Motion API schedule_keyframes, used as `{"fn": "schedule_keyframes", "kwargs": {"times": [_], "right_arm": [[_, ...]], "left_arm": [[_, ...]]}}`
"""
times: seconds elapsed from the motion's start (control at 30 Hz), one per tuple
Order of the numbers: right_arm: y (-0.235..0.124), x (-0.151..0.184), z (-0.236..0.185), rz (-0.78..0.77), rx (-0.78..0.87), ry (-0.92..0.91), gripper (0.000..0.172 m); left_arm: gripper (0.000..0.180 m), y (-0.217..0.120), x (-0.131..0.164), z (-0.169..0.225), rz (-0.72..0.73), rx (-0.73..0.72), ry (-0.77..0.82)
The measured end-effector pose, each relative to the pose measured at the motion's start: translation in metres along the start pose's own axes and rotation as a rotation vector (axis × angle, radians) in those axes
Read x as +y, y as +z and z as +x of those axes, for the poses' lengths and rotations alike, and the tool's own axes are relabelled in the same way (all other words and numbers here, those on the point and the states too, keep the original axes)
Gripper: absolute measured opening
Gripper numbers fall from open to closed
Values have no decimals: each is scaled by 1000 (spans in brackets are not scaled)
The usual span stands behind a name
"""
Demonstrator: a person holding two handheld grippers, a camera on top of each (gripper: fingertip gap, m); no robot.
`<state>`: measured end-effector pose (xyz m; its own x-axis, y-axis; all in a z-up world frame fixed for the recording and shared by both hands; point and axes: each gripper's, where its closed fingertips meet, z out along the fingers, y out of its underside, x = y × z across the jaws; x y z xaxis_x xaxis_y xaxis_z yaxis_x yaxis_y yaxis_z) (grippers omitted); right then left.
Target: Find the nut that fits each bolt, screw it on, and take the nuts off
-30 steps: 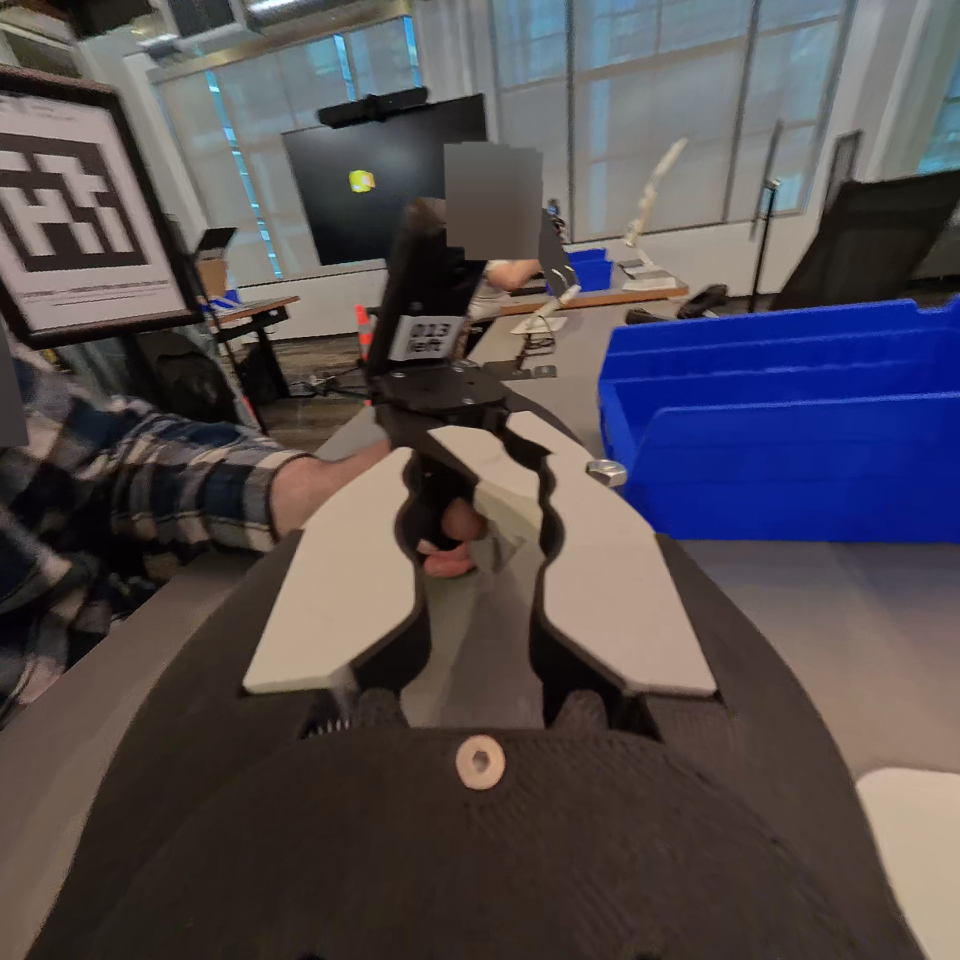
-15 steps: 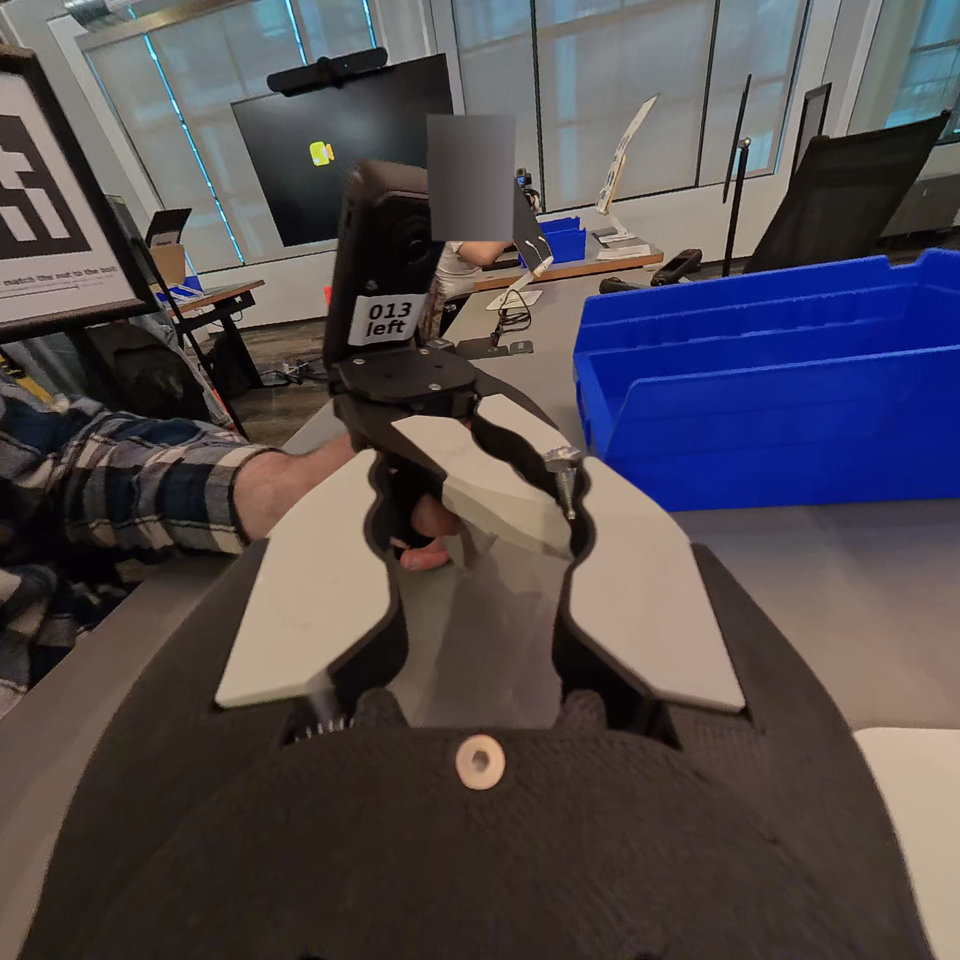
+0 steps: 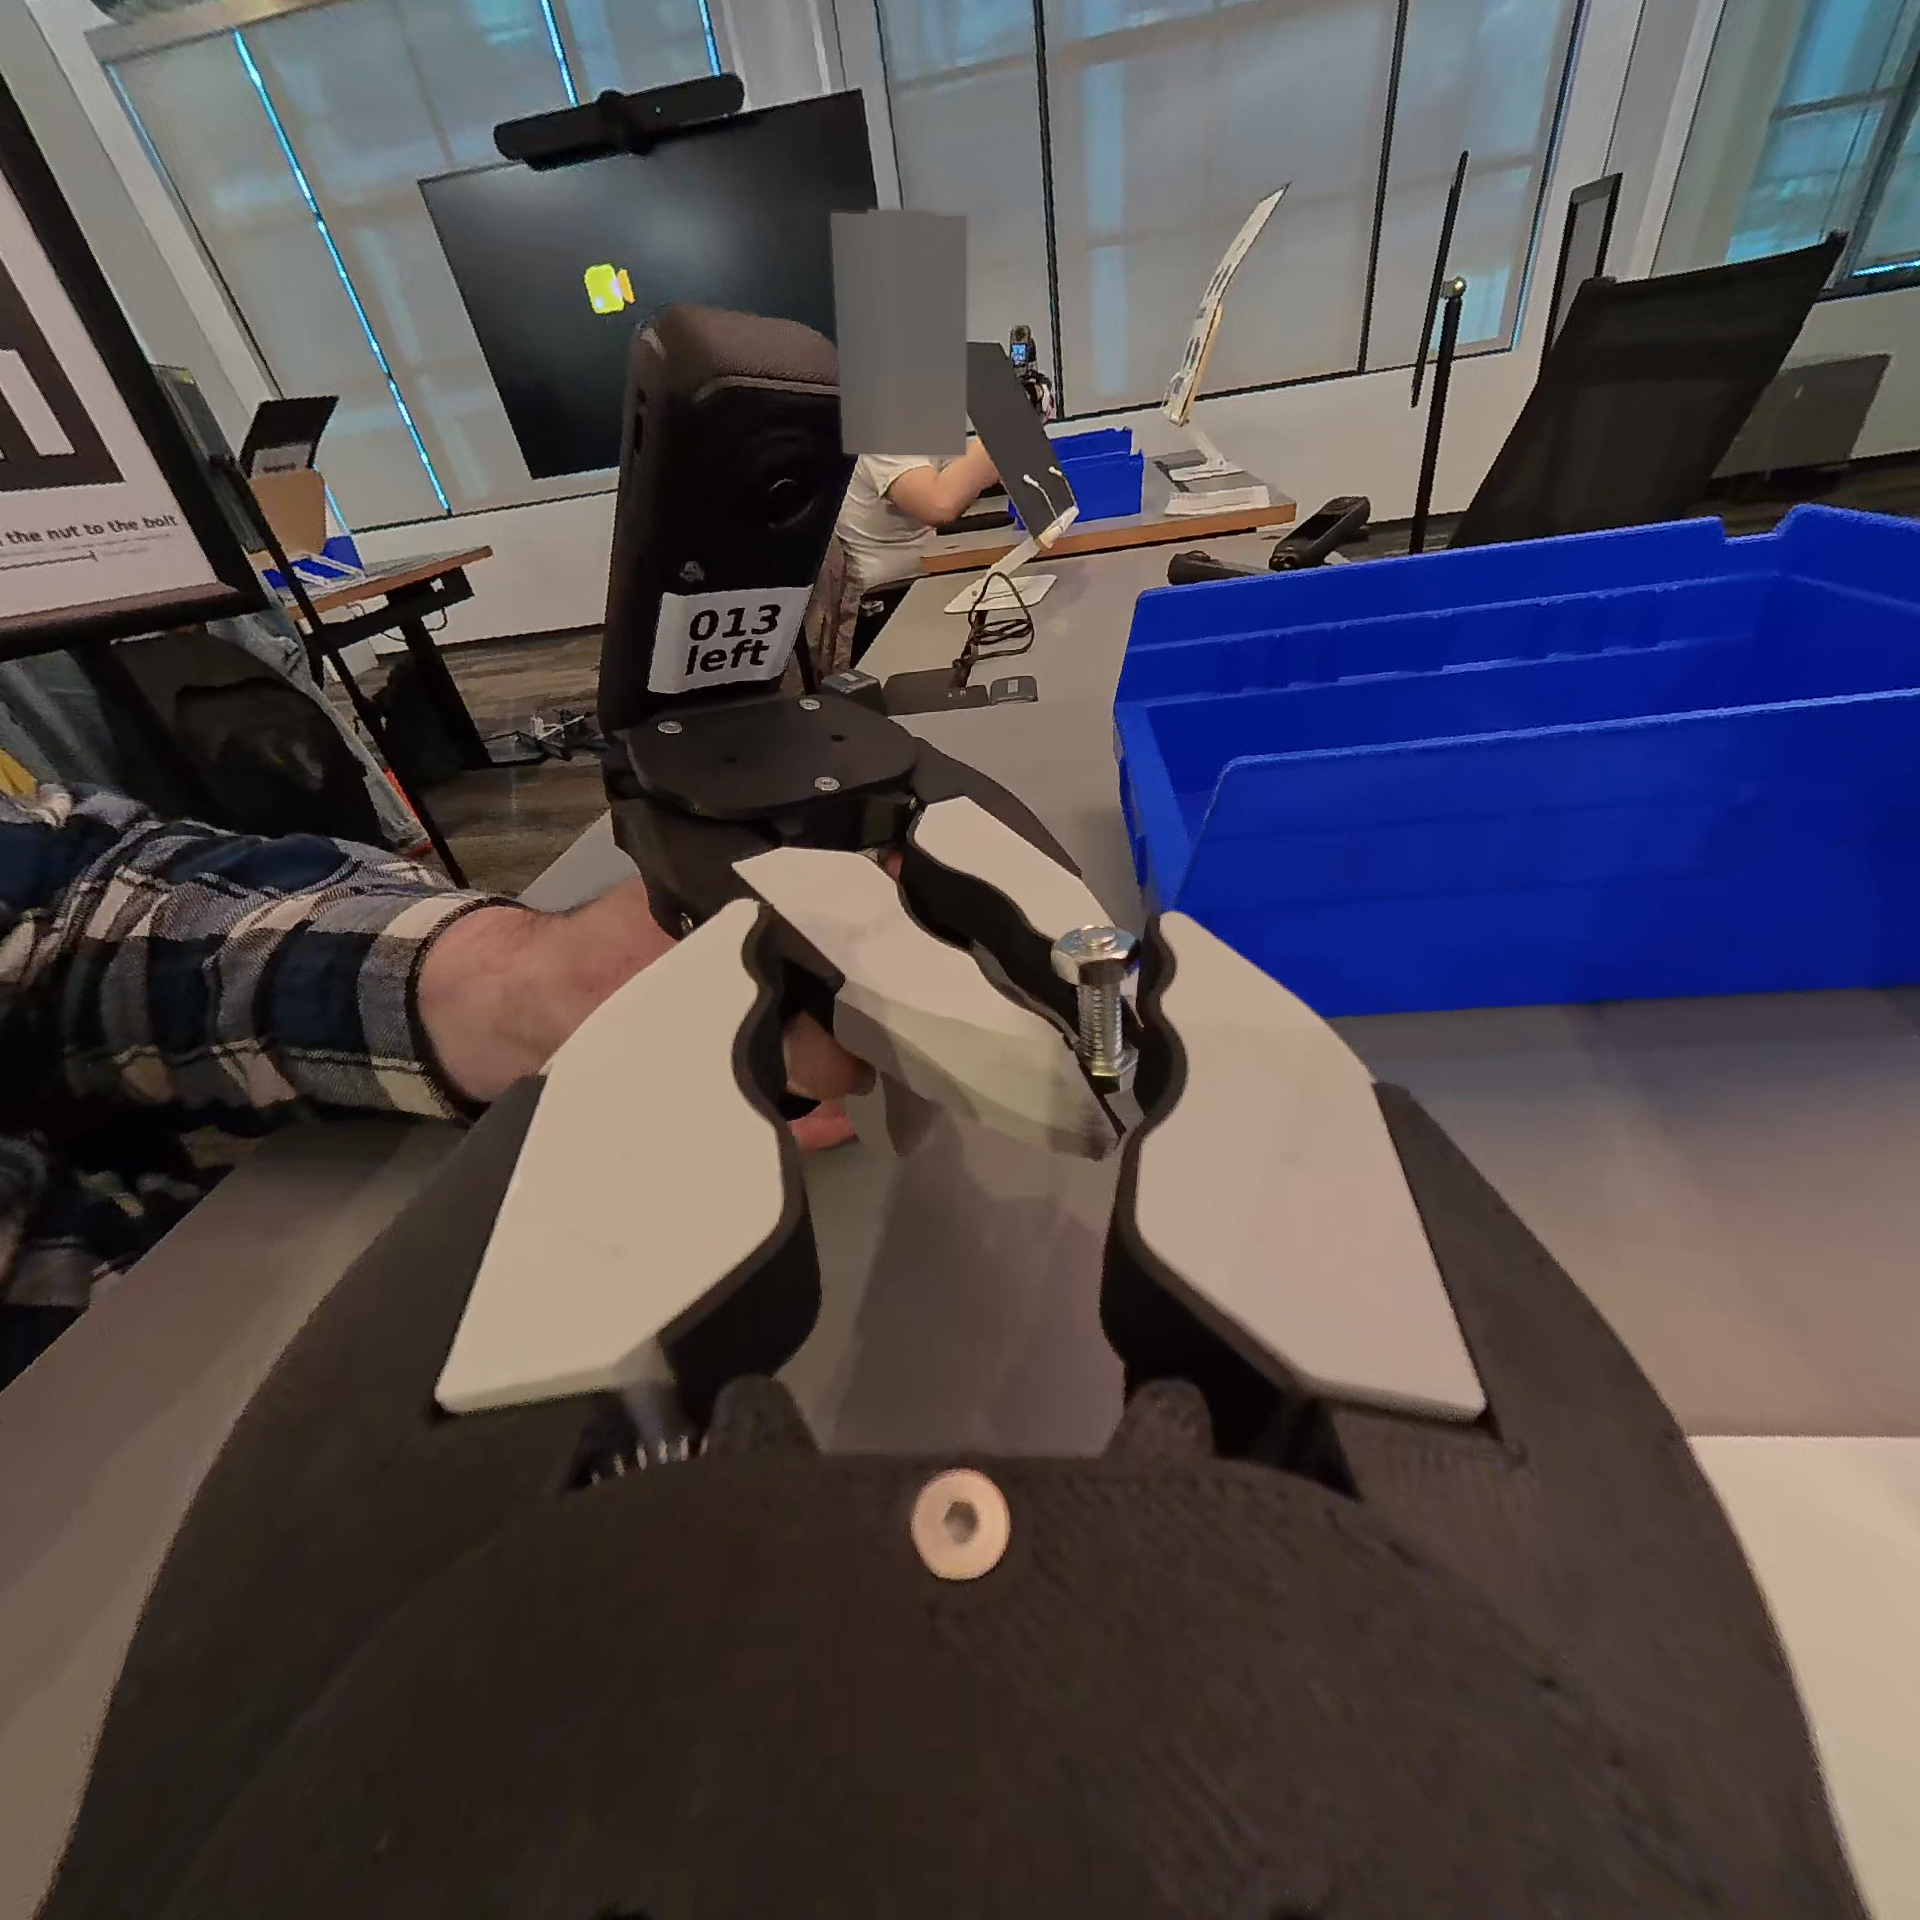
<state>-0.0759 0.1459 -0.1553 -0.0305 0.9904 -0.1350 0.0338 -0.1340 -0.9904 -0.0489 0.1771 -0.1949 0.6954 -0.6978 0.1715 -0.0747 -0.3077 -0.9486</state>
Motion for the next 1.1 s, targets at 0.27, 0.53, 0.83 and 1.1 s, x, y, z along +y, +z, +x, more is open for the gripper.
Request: {"fn": "schedule_keyframes", "kwargs": {"times": [0.27,0.53,0.83,1.1], "right_arm": [[-10,-8,-8,37,-37,-35,44],[-2,0,-2,-6,-9,0,67],[-5,-6,4,17,13,-16,65],[-6,-7,-22,15,-104,-71,23]], "left_arm": [[15,-4,-2,-8,19,-10,-48],[15,-2,-1,-5,9,-11,-30],[15,-3,-1,-6,13,-5,-40],[15,-4,-1,-10,18,-15,-50]]}}
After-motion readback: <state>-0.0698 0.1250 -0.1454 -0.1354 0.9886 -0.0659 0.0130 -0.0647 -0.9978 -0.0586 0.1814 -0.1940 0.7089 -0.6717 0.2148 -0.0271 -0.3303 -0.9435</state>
